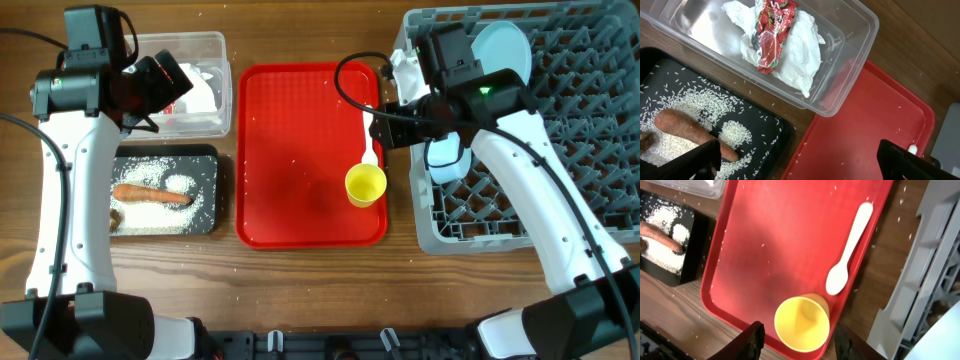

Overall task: Sort waste into correct bins and load items into the dishwasher rack
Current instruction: 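Lift the plate and stand it upright in the rack, then grasp the yellow cup with the left gripper and lift it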

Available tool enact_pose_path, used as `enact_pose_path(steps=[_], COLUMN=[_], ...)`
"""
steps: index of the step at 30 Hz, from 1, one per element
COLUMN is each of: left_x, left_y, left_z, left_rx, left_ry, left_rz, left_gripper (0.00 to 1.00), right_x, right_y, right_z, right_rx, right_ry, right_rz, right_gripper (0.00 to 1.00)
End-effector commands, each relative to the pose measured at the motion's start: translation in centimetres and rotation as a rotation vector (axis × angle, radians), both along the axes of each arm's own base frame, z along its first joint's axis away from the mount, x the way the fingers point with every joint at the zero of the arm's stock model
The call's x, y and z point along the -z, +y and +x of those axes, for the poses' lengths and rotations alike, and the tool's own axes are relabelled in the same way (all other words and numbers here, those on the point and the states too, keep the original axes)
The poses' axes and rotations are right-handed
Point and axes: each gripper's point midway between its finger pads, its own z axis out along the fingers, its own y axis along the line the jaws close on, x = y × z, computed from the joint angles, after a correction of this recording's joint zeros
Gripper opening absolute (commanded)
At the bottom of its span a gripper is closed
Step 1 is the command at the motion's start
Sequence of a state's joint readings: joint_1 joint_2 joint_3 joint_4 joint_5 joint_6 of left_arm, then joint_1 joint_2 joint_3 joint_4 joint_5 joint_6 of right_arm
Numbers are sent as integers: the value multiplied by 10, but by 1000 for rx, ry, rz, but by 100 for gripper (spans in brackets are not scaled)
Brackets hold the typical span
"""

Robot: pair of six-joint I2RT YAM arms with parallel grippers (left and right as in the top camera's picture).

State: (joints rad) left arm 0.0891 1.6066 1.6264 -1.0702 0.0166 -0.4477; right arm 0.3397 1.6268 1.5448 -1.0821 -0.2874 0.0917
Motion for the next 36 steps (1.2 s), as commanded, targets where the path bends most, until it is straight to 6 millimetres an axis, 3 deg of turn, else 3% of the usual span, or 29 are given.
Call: enact_pose_path(steps=[1, 7, 8, 10, 12, 14, 15, 18, 19, 20, 23, 29, 30, 32, 35, 36], left_x=[-12, -8, -12, -21, -18, 12, 41, 101, 111, 132, 141, 161, 164, 168, 180, 183], left_y=[0, -8, -31, -78, -146, -206, -240, -301, -310, -325, -332, -326, -325, -322, -321, -321], left_z=[2, -3, 2, 15, 18, 6, -4, -36, -45, -67, -85, -91, -90, -85, -83, -83], left_rx=[-4, 15, 85, 259, 524, 757, 893, 1183, 1229, 1317, 1375, 1366, 1359, 1302, 1277, 1277], left_ry=[-36, -9, -38, -108, -144, -88, -25, 91, 116, 187, 235, 266, 263, 270, 298, 305], left_rz=[-7, -30, -108, -129, -69, -23, 3, 63, 72, 90, 100, 99, 100, 119, 124, 124], left_gripper=[100, 100, 93, 100, 99, 99, 99, 91, 89, 81, 74, 60, 45, 24, 4, 4], right_x=[18, 10, 1, -16, -34, -48, -53, -55, -54, -52, -52, -51, -51, -50, -50, -50], right_y=[-6, -52, -61, -74, -88, -102, -108, -115, -116, -120, -120, -120, -120, -120, -120, -120], right_z=[-7, 12, 15, 18, 16, 13, 13, 8, 7, 7, 6, 4, 4, 3, 3, 3], right_rx=[44, 182, 205, 241, 277, 316, 332, 350, 352, 363, 363, 363, 363, 363, 363, 363], right_ry=[74, 62, 34, -24, -83, -124, -140, -137, -131, -132, -129, -119, -118, -116, -113, -113], right_rz=[-14, 20, 37, 52, 53, 55, 56, 41, 37, 17, 16, 14, 14, 14, 13, 13], right_gripper=[48, 47, 48, 48, 48, 48, 48, 48, 48, 48, 48, 48, 48, 48, 48, 48])
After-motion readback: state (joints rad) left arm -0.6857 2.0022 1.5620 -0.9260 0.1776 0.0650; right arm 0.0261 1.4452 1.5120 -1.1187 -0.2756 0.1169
